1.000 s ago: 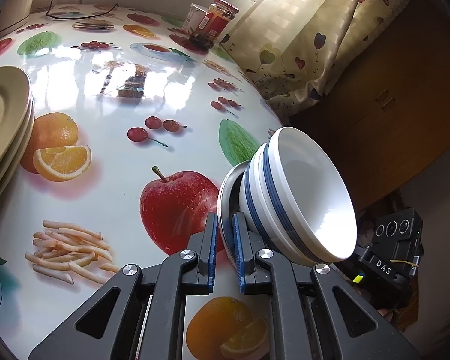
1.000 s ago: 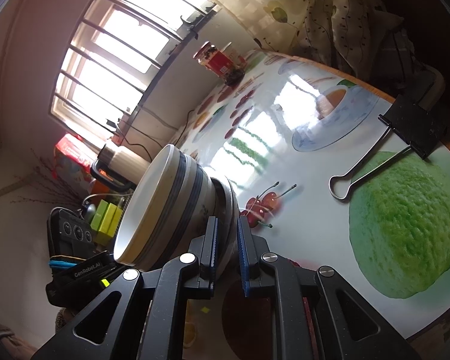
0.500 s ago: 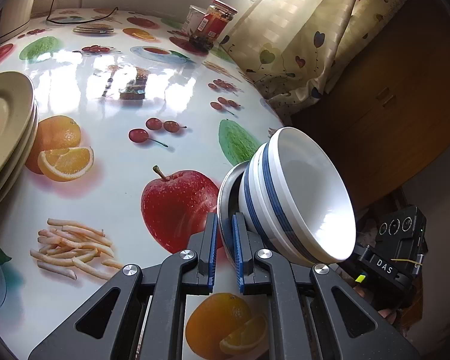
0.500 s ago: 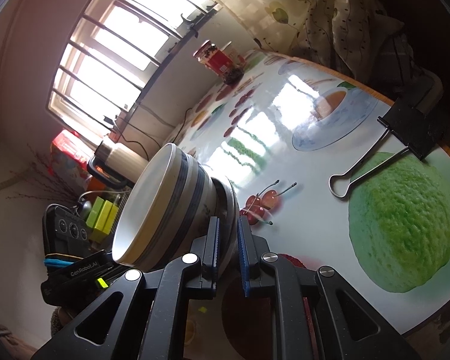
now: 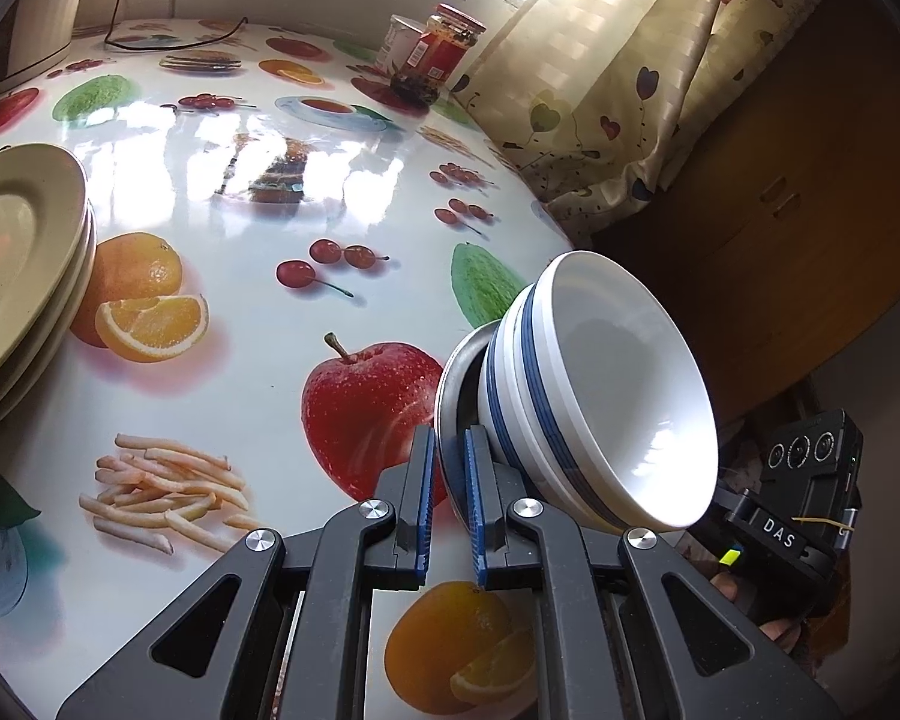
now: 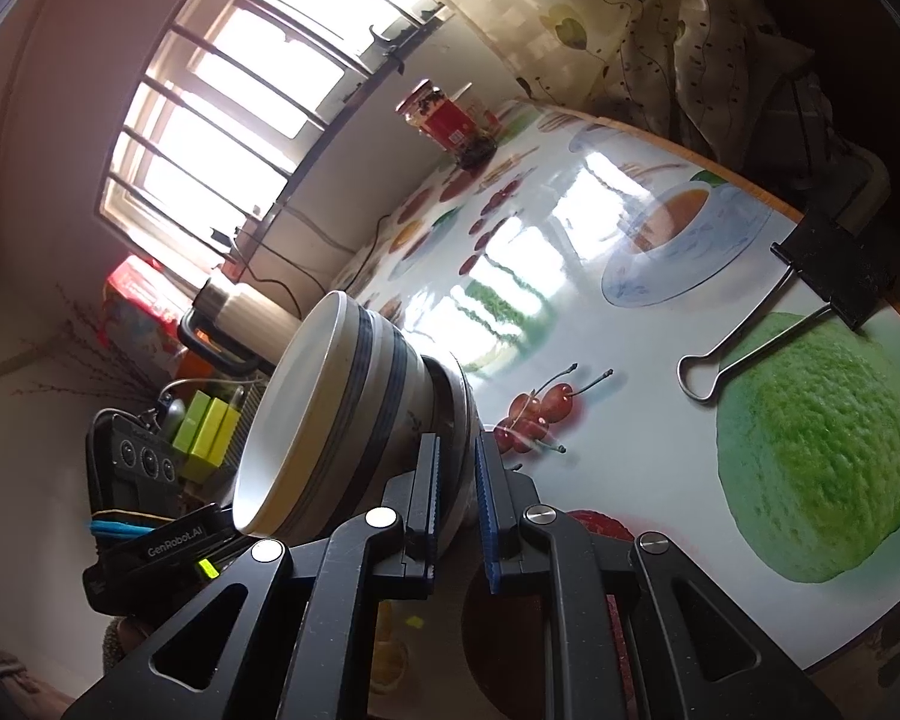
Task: Organize plates and bowls
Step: 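Carry the blue-striped bowl stack with both tools toward the cream plate stack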
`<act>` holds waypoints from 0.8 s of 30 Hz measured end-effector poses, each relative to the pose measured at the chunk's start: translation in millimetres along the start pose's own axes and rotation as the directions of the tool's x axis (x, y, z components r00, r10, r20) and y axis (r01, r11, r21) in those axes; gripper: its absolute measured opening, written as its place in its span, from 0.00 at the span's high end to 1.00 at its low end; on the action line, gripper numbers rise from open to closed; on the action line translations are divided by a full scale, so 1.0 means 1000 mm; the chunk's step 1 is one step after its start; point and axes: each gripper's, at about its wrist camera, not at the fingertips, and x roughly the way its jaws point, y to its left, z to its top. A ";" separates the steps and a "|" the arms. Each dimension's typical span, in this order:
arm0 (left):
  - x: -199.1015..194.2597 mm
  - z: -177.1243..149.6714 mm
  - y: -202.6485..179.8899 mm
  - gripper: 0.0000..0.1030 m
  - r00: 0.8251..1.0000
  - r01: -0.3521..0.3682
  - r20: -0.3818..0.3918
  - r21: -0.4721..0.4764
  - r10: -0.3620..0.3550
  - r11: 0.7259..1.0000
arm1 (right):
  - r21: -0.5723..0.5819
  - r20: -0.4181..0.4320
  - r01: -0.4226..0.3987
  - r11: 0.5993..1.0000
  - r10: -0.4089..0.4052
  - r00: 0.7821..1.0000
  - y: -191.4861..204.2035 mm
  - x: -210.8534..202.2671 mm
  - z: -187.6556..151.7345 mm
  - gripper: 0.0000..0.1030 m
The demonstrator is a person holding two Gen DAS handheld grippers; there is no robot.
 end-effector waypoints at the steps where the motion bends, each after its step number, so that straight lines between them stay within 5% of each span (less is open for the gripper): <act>1: -0.001 0.000 0.000 0.91 1.000 0.001 0.001 -0.002 -0.001 1.000 | 0.002 -0.002 0.000 1.000 0.000 1.000 0.000 0.001 0.001 0.87; 24: -0.038 0.012 0.008 0.92 0.998 -0.023 0.065 -0.014 0.023 1.000 | -0.052 -0.005 -0.025 0.998 0.025 1.000 0.031 0.010 0.009 0.87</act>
